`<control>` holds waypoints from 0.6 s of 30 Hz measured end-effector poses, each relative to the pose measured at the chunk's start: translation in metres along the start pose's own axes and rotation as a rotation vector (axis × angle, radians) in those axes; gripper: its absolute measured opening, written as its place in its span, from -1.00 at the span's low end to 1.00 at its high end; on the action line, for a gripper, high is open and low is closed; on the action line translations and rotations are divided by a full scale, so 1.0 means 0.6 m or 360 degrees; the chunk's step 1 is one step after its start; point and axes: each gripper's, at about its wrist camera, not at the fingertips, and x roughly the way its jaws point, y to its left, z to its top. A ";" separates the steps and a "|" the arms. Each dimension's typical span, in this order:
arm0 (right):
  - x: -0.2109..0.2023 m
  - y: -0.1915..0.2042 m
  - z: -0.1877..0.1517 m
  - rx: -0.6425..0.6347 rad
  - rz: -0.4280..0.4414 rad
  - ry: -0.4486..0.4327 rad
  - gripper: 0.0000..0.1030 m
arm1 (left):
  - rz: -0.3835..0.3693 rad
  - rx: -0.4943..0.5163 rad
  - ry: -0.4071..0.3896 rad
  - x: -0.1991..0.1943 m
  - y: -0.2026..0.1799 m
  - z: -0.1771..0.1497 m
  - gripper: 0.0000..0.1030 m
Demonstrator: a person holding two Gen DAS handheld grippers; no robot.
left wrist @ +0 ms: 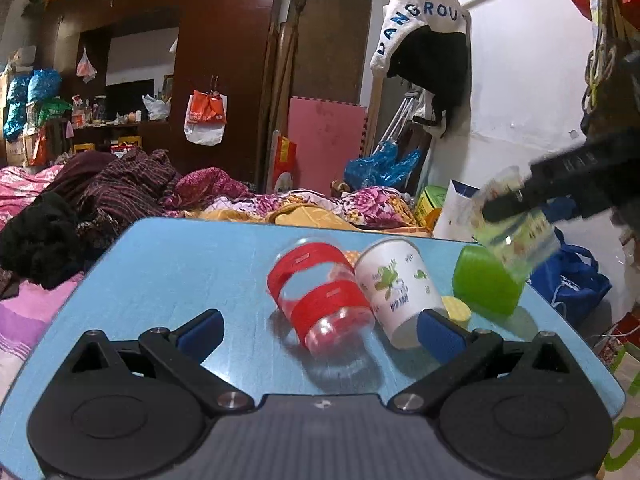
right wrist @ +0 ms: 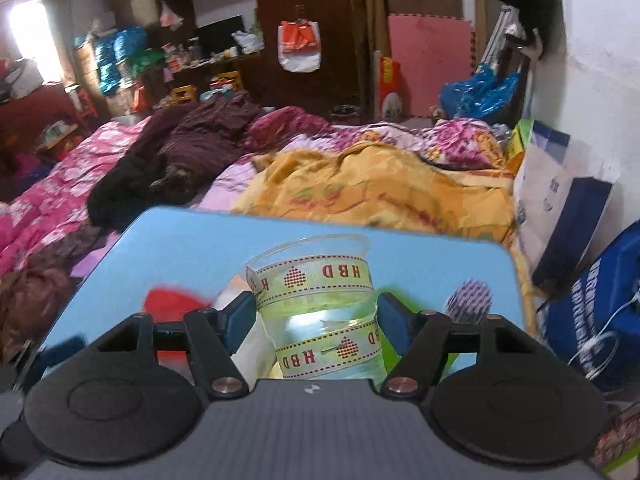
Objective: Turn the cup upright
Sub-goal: 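Lift the clear HBD cup with the right tool toward the left tool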
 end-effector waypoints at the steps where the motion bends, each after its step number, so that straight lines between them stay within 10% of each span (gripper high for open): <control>1: 0.000 0.006 -0.012 0.0003 0.0006 0.0016 0.34 | -0.0017 -0.0012 0.0007 -0.001 0.002 -0.004 1.00; 18: 0.053 0.039 -0.104 0.0200 0.0246 0.0244 0.35 | -0.0123 0.0010 0.0093 -0.011 -0.008 -0.047 1.00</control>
